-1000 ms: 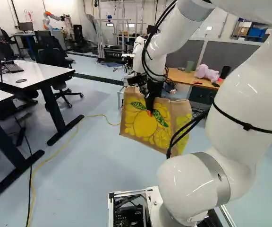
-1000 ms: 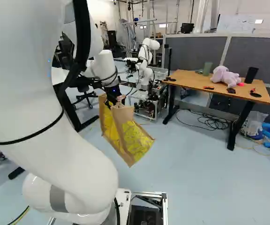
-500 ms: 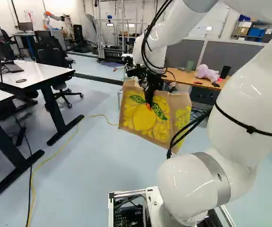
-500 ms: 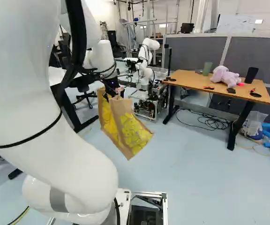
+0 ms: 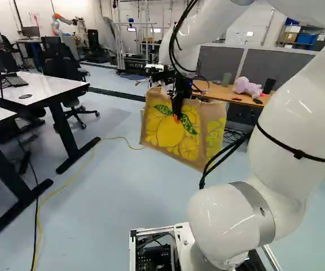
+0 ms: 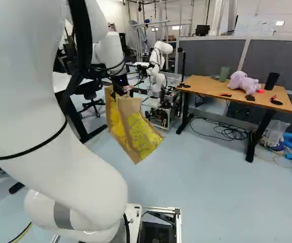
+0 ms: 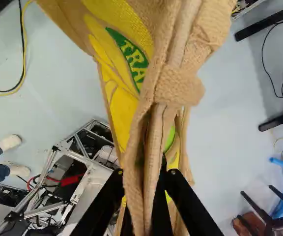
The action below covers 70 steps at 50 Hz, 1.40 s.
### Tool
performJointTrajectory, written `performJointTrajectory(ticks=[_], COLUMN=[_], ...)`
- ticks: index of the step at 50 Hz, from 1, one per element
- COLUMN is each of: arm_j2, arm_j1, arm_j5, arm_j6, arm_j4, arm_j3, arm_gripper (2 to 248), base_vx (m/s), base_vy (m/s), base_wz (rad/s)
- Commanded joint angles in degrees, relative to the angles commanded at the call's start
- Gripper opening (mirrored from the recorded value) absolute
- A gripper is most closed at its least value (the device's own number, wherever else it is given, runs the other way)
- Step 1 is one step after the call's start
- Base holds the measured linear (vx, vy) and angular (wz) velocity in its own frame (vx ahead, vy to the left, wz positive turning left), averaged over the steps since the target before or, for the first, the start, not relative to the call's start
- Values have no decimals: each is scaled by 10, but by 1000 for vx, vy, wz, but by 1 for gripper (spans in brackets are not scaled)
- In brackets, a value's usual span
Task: Pick up the bag on the ground and place it on the table
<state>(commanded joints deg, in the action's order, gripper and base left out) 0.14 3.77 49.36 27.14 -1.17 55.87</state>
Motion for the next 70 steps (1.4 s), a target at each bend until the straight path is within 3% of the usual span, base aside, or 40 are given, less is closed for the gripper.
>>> performJointTrajectory(ticks=[70], arm_j2=[11], arm_j1=[-12], arm_j5=[94], arm_j6=[0], arm_j4=[9], arm_j3=[107], arm_gripper=[22], base_vx=[0], base_vy=[0], base_wz=[0])
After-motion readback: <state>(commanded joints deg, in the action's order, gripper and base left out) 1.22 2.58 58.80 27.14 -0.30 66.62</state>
